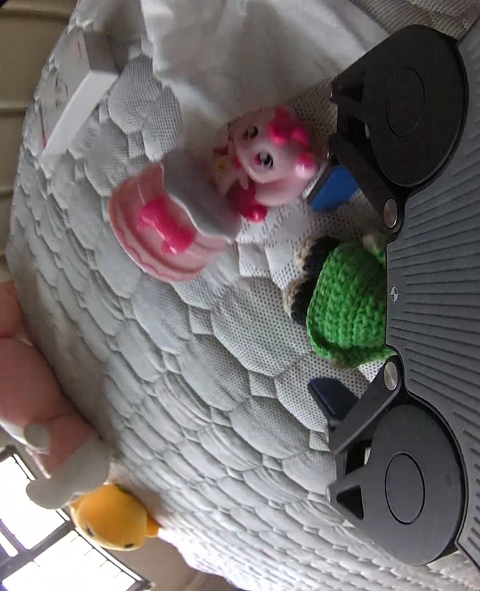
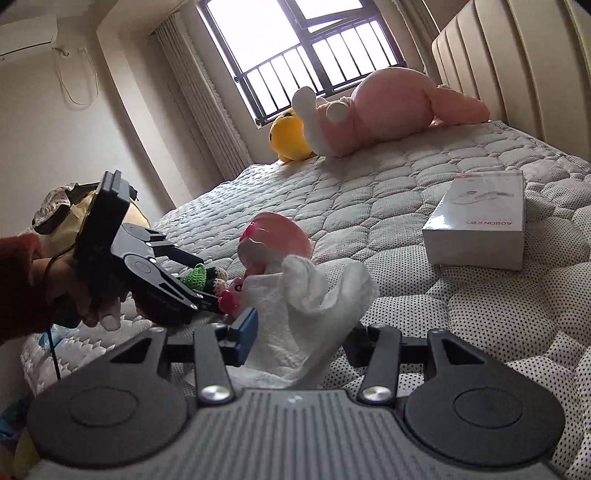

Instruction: Clean container

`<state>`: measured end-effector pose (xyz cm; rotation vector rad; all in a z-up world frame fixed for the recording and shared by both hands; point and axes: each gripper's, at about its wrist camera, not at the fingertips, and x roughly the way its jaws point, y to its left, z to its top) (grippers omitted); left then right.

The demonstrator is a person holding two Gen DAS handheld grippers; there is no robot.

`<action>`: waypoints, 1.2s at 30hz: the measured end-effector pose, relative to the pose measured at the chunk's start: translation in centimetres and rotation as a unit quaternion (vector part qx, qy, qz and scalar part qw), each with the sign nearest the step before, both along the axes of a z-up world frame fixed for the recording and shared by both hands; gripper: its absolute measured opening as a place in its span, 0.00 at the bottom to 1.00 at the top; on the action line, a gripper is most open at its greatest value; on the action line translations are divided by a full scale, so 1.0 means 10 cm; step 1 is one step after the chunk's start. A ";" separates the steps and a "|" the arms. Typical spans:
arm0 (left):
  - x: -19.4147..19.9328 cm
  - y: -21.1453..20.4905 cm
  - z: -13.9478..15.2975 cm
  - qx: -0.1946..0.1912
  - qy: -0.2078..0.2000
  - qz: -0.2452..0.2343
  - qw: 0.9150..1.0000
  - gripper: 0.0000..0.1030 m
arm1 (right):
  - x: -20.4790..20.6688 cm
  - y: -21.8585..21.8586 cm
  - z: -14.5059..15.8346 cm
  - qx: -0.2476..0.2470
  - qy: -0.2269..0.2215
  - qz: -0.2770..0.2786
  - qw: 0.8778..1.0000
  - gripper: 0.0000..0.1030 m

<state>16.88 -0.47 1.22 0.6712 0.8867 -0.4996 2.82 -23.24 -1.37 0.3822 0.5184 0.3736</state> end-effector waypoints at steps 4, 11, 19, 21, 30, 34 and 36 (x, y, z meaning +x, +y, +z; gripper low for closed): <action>-0.13 0.06 0.15 -0.060 -0.012 0.004 0.998 0.74 | -0.02 0.00 0.04 0.004 0.004 -0.010 1.000 0.49; -0.49 0.65 0.43 -0.257 -0.017 0.074 0.963 0.72 | -0.22 0.13 0.49 -0.018 -0.071 -0.026 0.997 0.63; -1.11 0.99 0.36 -0.301 -0.114 0.104 0.941 0.93 | -0.02 0.63 0.86 -0.052 -0.103 -0.035 0.993 0.78; -1.25 1.03 0.35 -0.328 -0.138 0.119 0.927 0.95 | 0.21 0.79 0.88 -0.003 -0.064 0.024 0.998 0.74; -1.49 1.31 0.21 -0.408 -0.151 0.178 0.883 1.00 | 1.31 1.21 -0.19 0.248 0.252 -0.001 0.935 0.71; -1.50 1.45 0.15 -0.425 -0.143 0.195 0.872 1.00 | 1.47 1.42 -0.24 0.225 0.232 0.007 0.946 0.80; -1.53 1.52 0.12 -0.448 -0.136 0.201 0.860 1.00 | 1.50 1.55 -0.16 0.164 0.197 0.047 0.965 0.40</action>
